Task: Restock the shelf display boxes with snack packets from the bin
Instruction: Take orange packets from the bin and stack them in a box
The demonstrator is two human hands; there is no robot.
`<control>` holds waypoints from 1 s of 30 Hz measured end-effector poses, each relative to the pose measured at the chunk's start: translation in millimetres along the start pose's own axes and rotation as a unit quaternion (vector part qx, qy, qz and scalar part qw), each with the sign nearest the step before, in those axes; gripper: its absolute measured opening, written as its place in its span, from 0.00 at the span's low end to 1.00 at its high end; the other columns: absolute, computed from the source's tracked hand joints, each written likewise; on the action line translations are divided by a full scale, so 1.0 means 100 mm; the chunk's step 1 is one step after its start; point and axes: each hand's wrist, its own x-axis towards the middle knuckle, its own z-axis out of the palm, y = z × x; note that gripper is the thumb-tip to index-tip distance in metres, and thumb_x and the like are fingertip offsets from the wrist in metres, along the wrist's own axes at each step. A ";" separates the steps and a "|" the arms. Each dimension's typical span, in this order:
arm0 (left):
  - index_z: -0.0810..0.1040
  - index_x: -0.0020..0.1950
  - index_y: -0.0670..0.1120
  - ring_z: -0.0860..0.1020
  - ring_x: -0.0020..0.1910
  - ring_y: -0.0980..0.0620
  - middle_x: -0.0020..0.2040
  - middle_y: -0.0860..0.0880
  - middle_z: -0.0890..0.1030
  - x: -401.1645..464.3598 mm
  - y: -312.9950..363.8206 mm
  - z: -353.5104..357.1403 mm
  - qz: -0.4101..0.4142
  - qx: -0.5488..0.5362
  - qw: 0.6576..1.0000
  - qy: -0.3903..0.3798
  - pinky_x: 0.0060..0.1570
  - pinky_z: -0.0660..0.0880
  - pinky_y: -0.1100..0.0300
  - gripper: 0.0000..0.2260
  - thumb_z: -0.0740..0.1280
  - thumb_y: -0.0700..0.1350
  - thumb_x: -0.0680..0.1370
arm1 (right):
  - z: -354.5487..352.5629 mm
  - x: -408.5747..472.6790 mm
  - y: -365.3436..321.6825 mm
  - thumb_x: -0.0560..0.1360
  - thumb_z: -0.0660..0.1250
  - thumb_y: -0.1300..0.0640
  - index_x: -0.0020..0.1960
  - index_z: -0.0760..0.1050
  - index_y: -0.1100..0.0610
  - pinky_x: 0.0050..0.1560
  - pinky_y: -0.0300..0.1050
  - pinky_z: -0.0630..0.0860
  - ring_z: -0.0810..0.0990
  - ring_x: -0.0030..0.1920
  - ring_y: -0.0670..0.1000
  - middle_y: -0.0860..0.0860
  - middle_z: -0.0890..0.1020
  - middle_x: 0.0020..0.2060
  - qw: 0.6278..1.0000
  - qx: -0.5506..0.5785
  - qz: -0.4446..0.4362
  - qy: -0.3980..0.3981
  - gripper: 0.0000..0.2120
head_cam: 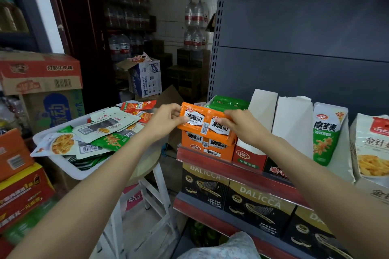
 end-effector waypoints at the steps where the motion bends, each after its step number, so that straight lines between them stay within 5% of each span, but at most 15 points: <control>1: 0.76 0.52 0.45 0.78 0.47 0.55 0.46 0.52 0.80 0.01 0.00 0.02 0.003 -0.001 1.000 0.022 0.45 0.76 0.65 0.07 0.69 0.44 0.76 | 0.01 0.01 0.00 0.80 0.58 0.49 0.36 0.66 0.52 0.34 0.42 0.70 0.75 0.32 0.46 0.47 0.76 0.32 1.000 -0.010 -0.005 0.016 0.15; 5: 0.74 0.58 0.45 0.76 0.46 0.59 0.51 0.52 0.79 0.08 0.13 0.07 0.014 -0.034 0.990 0.134 0.42 0.72 0.69 0.12 0.68 0.46 0.76 | 0.00 0.06 -0.01 0.80 0.56 0.46 0.51 0.73 0.55 0.46 0.51 0.80 0.82 0.46 0.52 0.53 0.82 0.48 0.993 0.003 0.004 0.115 0.14; 8: 0.73 0.62 0.44 0.76 0.54 0.52 0.55 0.49 0.79 0.10 0.12 0.16 -0.044 0.082 0.991 0.093 0.51 0.75 0.55 0.21 0.69 0.54 0.74 | -0.03 0.08 0.01 0.80 0.56 0.46 0.57 0.74 0.56 0.49 0.52 0.80 0.82 0.49 0.54 0.53 0.82 0.52 0.989 -0.030 0.032 0.142 0.16; 11: 0.79 0.52 0.48 0.73 0.57 0.52 0.52 0.53 0.79 0.00 0.08 0.23 0.005 0.271 0.960 0.064 0.53 0.70 0.55 0.15 0.67 0.58 0.74 | 0.00 0.09 0.05 0.80 0.57 0.47 0.56 0.75 0.57 0.49 0.50 0.80 0.82 0.49 0.54 0.54 0.82 0.52 0.991 -0.030 0.050 0.122 0.16; 14: 0.79 0.54 0.51 0.67 0.63 0.53 0.61 0.54 0.75 -0.07 0.07 0.20 0.132 0.370 0.918 0.056 0.59 0.62 0.55 0.14 0.63 0.58 0.77 | 0.05 0.11 0.03 0.80 0.57 0.47 0.56 0.75 0.57 0.50 0.51 0.80 0.82 0.49 0.54 0.54 0.82 0.52 0.990 -0.029 0.051 0.127 0.16; 19: 0.67 0.71 0.50 0.65 0.68 0.52 0.67 0.51 0.71 -0.08 0.10 0.24 0.142 0.417 0.894 -0.085 0.66 0.58 0.55 0.25 0.59 0.61 0.78 | 0.10 0.15 -0.04 0.80 0.57 0.48 0.55 0.75 0.57 0.48 0.51 0.80 0.82 0.47 0.55 0.55 0.83 0.49 0.987 -0.058 0.047 0.140 0.15; 25: 0.74 0.64 0.53 0.67 0.61 0.53 0.60 0.53 0.74 -0.07 0.10 0.16 0.184 0.408 0.892 -0.073 0.59 0.60 0.59 0.14 0.63 0.50 0.79 | 0.11 0.17 -0.02 0.80 0.58 0.49 0.53 0.76 0.57 0.46 0.49 0.80 0.82 0.46 0.54 0.54 0.83 0.48 0.991 -0.031 0.055 0.119 0.14; 30: 0.75 0.65 0.52 0.70 0.59 0.53 0.60 0.52 0.76 -0.13 0.09 0.10 0.188 0.399 0.893 -0.087 0.58 0.63 0.59 0.14 0.62 0.48 0.79 | 0.15 0.16 0.05 0.80 0.59 0.50 0.45 0.76 0.56 0.40 0.41 0.74 0.81 0.41 0.52 0.54 0.83 0.44 0.996 0.014 0.070 0.061 0.12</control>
